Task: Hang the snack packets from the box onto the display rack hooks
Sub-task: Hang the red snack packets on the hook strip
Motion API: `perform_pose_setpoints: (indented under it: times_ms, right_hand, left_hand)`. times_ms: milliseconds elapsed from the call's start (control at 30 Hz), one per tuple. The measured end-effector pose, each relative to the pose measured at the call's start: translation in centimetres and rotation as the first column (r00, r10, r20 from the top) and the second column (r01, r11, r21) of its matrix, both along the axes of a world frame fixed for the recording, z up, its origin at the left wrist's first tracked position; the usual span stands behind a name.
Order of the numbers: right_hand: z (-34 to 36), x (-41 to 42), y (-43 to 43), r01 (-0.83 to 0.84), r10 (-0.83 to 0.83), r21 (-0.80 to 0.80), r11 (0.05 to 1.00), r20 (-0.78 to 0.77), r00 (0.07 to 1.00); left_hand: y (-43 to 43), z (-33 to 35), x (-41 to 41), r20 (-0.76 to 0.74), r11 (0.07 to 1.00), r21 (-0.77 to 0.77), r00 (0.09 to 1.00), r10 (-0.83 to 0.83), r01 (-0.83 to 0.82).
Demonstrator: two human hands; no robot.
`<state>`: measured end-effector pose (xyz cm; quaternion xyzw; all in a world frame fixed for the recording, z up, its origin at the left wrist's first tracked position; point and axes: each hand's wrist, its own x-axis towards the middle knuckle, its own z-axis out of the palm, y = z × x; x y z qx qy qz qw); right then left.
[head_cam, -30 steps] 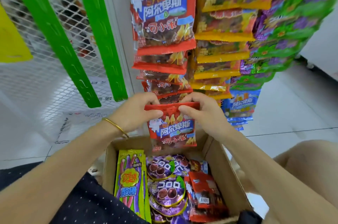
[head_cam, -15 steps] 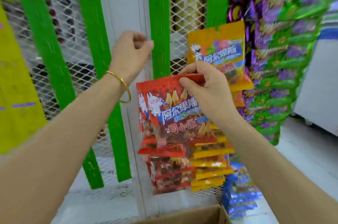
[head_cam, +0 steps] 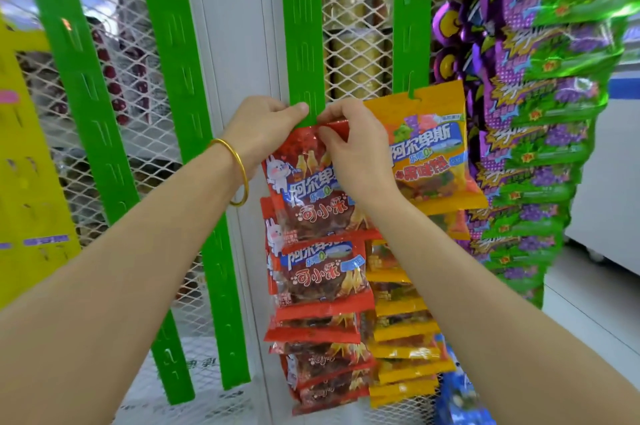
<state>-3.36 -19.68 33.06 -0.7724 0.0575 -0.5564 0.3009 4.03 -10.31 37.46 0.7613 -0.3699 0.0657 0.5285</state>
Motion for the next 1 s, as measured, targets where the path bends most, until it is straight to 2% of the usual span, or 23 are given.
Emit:
perform_pose_setpoints:
  times_ms: [133,300,367,467,533,633,700,733,833,900,933,1000]
  right_hand:
    - [-0.5,0.0,0.2,0.037,-0.037,-0.043,0.998,0.005,0.999]
    - [-2.3,-0.5,0.6,-0.002,0.001,-0.011,1.0,-0.061,0.998]
    - [-2.8,-0.6,0.7,-0.007,0.007,0.002,1.0,-0.095,0.995]
    - [-3.0,-0.9,0.9,0.024,-0.022,0.014,1.0,-0.125,0.992]
    - [-3.2,-1.6,1.1,0.122,-0.132,-0.077,0.99,-0.133,0.982]
    - [-4.3,-3.8,1.8,0.314,-0.335,-0.236,0.92,-0.054,0.941]
    - [-6.1,-5.9,2.3,0.348,-0.35,-0.245,0.905,0.039,0.936]
    - [-7.6,-7.0,2.6,0.301,-0.298,-0.238,0.923,0.052,0.953]
    - [-14.5,-9.7,3.3,0.086,-0.101,-0.186,0.979,-0.072,0.992]
    - [-20.5,-10.7,3.3,0.012,-0.046,-0.117,0.993,-0.287,0.957]
    - [-23.9,-10.9,2.9,0.002,-0.032,-0.07,0.998,-0.429,0.903]
    - [-30.8,-10.9,1.4,0.034,0.053,0.11,0.993,-0.7,0.712]
  left_hand:
    - [-0.1,0.1,-0.1,-0.026,1.0,-0.01,1.0,-0.005,0.005]
    - [0.1,-0.5,0.1,-0.084,1.0,-0.006,0.996,-0.015,0.014]
    - [0.4,-1.0,-0.1,-0.057,1.0,0.001,0.998,-0.019,0.019]
    - [1.1,-2.2,-0.6,0.089,1.0,-0.012,0.996,0.01,-0.009]
    - [1.9,-3.3,-1.0,0.211,0.996,-0.081,0.976,0.056,-0.04]
    - [3.6,-6.4,-1.8,0.449,0.97,-0.184,0.864,0.228,-0.16]
    - [4.8,-9.6,-3.1,0.504,0.961,-0.232,0.826,0.25,-0.15]
    - [5.3,-11.6,-3.8,0.513,0.966,-0.232,0.83,0.221,-0.114]
    - [6.5,-19.0,-6.2,0.48,0.996,-0.088,0.877,0.017,0.029]
    - [7.1,-24.8,-7.4,0.424,0.987,0.126,0.894,-0.144,0.1]
    - [7.5,-27.7,-7.8,0.366,0.958,0.256,0.905,-0.218,0.127]
    - [8.0,-32.8,-7.8,0.23,0.852,0.496,0.92,-0.317,0.17]
